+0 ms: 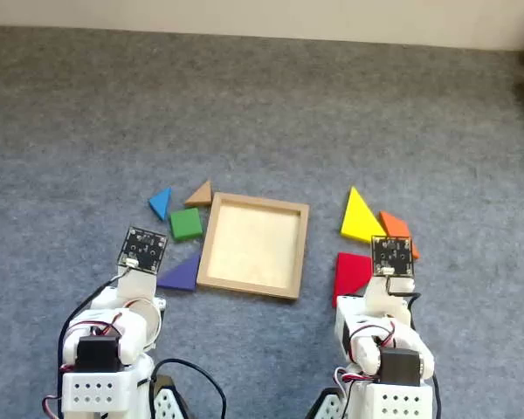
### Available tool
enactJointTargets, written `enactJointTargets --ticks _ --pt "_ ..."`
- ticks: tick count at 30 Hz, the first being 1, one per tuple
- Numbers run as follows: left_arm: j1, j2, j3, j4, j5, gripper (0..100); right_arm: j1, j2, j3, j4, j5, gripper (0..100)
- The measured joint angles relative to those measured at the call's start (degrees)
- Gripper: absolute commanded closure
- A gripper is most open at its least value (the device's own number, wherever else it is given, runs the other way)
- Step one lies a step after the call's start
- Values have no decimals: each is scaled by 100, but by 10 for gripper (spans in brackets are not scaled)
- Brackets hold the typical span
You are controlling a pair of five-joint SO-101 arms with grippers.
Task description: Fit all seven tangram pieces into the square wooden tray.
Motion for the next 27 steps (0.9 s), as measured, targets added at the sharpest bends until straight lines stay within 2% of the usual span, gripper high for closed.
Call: enactJointTargets --ticks 8,17,24,27 --pt "-1354 0 0 0 0 992 0 0 0 0 0 993" --pt "-1433 0 0 0 0 992 35 0 0 -26 0 993" --pt "-1442 0 0 0 0 992 1178 0 -62 -870 9 993" --pt "-1442 0 0 0 0 992 1310 0 -343 -949 9 989"
